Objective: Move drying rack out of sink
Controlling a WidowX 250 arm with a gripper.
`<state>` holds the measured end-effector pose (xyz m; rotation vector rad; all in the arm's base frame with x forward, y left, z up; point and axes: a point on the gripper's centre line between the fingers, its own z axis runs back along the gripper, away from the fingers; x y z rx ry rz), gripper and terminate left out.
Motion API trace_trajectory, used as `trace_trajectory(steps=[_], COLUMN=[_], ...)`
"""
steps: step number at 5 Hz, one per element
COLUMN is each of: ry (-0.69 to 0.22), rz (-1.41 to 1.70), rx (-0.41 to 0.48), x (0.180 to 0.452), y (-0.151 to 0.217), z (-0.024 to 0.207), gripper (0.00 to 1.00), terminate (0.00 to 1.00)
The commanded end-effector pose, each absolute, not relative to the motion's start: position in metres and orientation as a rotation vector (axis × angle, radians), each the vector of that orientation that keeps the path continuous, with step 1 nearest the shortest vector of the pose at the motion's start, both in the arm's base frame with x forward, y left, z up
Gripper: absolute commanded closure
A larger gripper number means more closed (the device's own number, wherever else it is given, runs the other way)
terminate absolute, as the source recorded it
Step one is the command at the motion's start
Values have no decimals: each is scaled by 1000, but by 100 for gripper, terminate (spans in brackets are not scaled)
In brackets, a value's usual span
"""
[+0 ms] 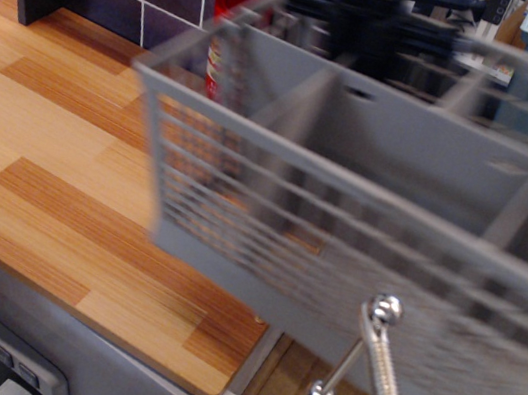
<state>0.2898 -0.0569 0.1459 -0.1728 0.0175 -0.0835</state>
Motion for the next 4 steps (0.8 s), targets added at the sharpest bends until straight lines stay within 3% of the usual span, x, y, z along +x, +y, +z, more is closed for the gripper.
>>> trace_trajectory(steps=[1, 3, 4], ry=[-93, -81, -17], rz=[-56, 42, 30], rx=[-85, -63, -72], x=[298, 300, 305], y=[28, 110, 117], z=[151, 152, 143], gripper=[100, 100, 100], terminate=[0, 0, 0])
